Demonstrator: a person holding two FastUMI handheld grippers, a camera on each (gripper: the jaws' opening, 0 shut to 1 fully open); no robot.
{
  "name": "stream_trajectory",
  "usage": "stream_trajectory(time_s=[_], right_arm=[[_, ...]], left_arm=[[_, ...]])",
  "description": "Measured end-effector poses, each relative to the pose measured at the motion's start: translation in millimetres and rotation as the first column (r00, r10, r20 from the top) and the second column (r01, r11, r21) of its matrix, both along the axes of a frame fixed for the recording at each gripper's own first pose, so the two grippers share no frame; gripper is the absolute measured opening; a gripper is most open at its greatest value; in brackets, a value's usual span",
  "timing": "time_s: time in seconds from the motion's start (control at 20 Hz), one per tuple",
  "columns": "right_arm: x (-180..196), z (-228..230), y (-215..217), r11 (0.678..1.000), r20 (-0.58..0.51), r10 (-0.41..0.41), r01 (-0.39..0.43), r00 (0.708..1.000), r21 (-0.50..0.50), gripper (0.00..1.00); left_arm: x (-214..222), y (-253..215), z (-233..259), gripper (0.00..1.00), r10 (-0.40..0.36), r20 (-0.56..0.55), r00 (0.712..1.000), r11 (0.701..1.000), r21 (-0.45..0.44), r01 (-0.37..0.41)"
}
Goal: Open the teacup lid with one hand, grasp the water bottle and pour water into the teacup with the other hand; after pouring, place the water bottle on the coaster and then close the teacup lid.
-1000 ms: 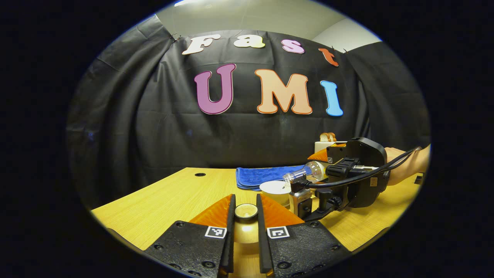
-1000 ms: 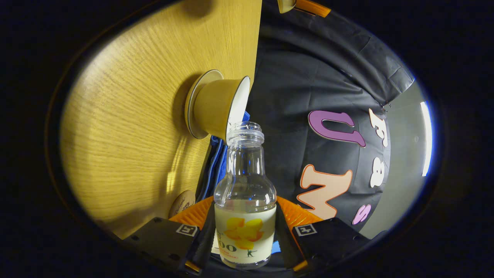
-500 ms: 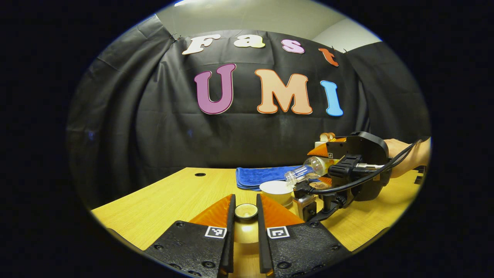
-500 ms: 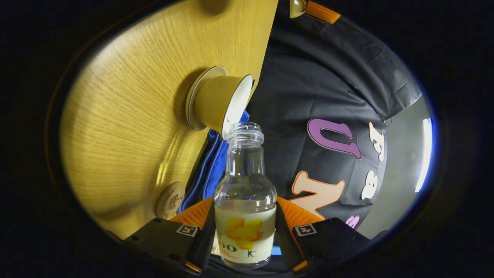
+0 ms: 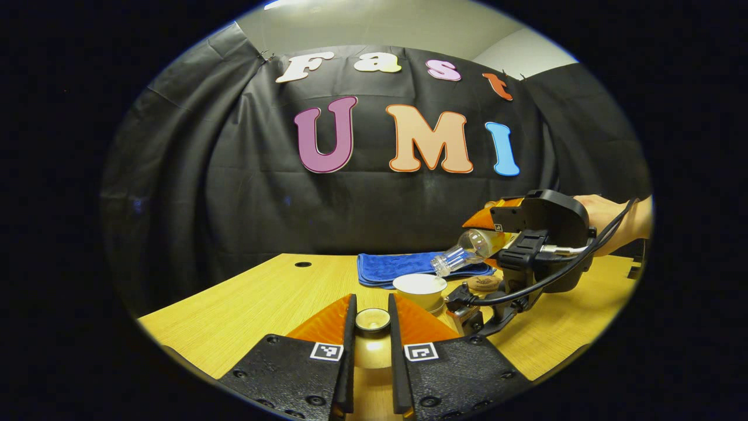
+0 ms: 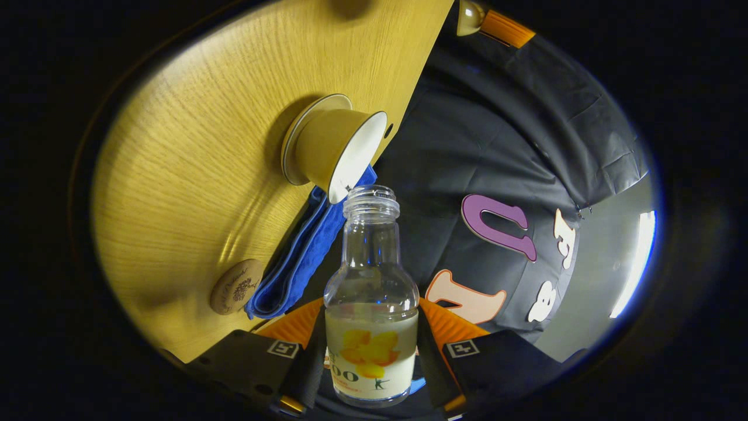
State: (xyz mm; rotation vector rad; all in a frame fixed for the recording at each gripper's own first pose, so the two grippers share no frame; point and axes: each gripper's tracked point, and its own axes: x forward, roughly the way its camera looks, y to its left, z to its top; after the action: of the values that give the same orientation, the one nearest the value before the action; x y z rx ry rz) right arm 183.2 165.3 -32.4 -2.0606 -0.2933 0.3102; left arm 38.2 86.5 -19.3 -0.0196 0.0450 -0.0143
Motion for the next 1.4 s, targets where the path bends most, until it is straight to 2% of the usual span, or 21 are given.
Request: stream_trajectory(time_s=[0.5,0.7,1.2,1.3,1.4], right_arm=[[-4.4,0.8,4.9,0.999,-0.009,0.022,-0.022,1.0,-0.04,0.75],[-3.4,1.0,4.8,0.999,-0.017,0.018,-0.019,1.0,-0.028,0.75],[-0.3,-13.9,-0.5,0.985,-0.153,-0.046,0.07,0.987,0.158,0.74],[-1.3,-15.4,-3.5,0.97,-0.182,-0.056,0.097,0.982,0.223,0.76],[-0.3,-21.9,-8.9,0.94,-0.247,-0.074,0.151,0.966,0.307,0.78]], left_arm=[[-0.2,-0.3,-0.3,0.23,0.0,-0.001,1.0,1.0,0.0,0.0],[0.3,-0.3,0.3,0.23,0.0,-0.001,1.0,1.0,0.0,0.0],[0.9,-0.5,0.4,0.23,0.0,-0.001,1.0,1.0,0.0,0.0],[-0.5,-0.2,0.0,0.23,0.0,-0.002,1.0,1.0,0.0,0.0],[-0.1,-0.3,-0.1,0.23,0.001,-0.002,1.0,1.0,-0.001,-0.001]])
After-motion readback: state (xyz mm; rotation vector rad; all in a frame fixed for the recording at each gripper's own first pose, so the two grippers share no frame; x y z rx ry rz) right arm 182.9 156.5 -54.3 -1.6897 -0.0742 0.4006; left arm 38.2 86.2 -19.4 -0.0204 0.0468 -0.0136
